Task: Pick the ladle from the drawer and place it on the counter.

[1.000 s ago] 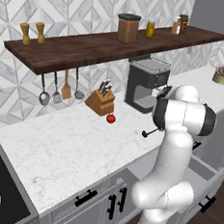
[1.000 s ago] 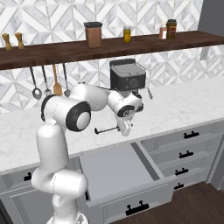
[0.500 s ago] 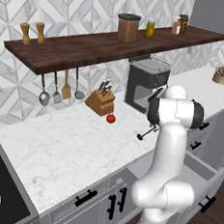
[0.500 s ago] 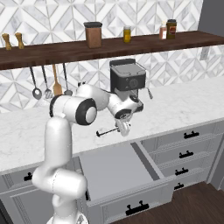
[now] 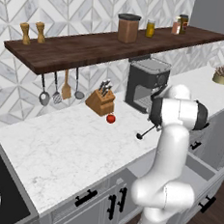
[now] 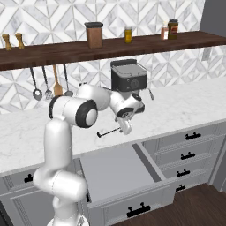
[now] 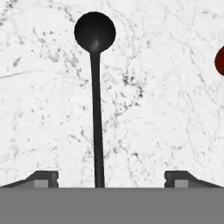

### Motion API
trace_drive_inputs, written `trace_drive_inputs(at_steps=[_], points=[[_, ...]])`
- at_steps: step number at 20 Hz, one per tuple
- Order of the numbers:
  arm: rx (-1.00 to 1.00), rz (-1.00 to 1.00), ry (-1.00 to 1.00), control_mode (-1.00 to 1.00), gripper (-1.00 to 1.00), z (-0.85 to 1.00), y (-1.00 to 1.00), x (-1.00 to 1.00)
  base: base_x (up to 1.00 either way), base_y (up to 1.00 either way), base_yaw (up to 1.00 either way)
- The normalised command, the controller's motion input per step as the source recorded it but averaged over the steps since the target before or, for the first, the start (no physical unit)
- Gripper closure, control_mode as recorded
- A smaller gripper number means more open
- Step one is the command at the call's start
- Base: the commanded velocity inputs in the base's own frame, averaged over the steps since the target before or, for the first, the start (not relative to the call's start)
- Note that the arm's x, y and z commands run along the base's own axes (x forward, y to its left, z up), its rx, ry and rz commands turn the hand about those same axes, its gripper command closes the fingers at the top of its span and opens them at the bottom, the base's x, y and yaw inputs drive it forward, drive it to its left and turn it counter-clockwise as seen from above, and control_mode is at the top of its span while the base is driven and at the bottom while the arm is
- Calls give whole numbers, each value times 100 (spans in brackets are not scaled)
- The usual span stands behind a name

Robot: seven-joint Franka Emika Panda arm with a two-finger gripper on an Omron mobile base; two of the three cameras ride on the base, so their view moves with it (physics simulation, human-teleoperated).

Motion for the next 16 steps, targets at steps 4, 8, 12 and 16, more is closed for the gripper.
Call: trace_drive_inputs(at_steps=[4,8,12,16], points=[[0,8,-12,-100,-100,64,0,-69,0,0,0],[0,8,-19,-100,-100,88,0,-81,0,0,0],[0,6,-31,-100,-100,96,0,-97,0,0,0],[0,7,-35,-100,-100,97,0,-100,0,0,0]])
